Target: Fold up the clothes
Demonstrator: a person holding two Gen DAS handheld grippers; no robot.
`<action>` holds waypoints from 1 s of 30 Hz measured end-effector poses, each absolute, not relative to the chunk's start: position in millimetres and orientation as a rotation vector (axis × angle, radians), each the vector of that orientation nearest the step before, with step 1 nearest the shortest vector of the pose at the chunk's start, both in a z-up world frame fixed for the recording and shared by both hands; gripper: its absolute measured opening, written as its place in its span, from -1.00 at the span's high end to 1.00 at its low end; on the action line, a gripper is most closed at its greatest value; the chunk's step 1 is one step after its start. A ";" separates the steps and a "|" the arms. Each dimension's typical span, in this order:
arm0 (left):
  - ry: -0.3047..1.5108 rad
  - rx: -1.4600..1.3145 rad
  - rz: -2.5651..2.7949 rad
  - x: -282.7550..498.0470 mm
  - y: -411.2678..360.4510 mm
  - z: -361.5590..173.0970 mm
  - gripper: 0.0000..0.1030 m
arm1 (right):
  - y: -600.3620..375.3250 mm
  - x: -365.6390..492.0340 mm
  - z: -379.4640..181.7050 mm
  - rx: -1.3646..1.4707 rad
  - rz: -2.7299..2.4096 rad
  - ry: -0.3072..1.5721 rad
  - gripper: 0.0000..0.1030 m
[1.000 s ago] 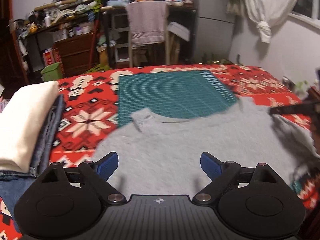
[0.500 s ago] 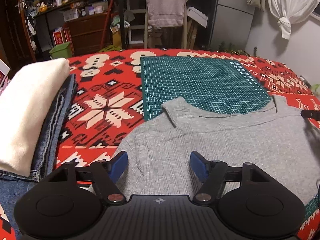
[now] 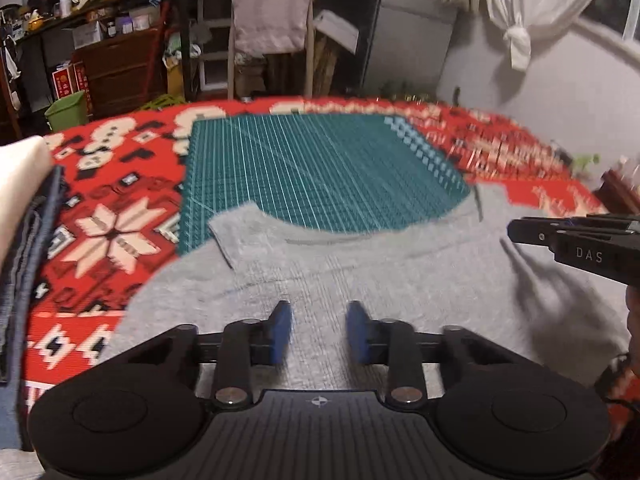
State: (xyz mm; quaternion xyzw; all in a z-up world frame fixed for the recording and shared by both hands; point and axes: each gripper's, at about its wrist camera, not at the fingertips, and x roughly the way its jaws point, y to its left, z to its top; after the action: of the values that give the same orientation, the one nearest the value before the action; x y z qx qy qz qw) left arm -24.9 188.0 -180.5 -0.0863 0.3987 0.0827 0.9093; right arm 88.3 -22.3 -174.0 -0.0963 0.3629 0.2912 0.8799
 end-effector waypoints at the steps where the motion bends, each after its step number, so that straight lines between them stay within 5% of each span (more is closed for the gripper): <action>1: 0.824 -0.169 0.178 -22.5 186.5 -184.0 0.45 | -19.8 90.7 -178.8 -0.202 0.601 0.765 0.80; 20: 0.798 -0.228 0.234 -16.0 212.4 -181.1 0.45 | -27.7 109.1 -179.2 -0.130 0.570 0.768 0.76; 30: 0.804 -0.243 0.071 -55.1 172.5 -157.7 0.45 | -49.1 41.8 -164.4 -0.214 0.676 0.820 0.66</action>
State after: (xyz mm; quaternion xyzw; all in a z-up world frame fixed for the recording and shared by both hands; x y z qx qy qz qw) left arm -55.1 172.5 -157.7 -0.1178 0.3901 0.0346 0.9125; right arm 41.8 -49.1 -164.4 -0.1019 0.3903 0.3219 0.8566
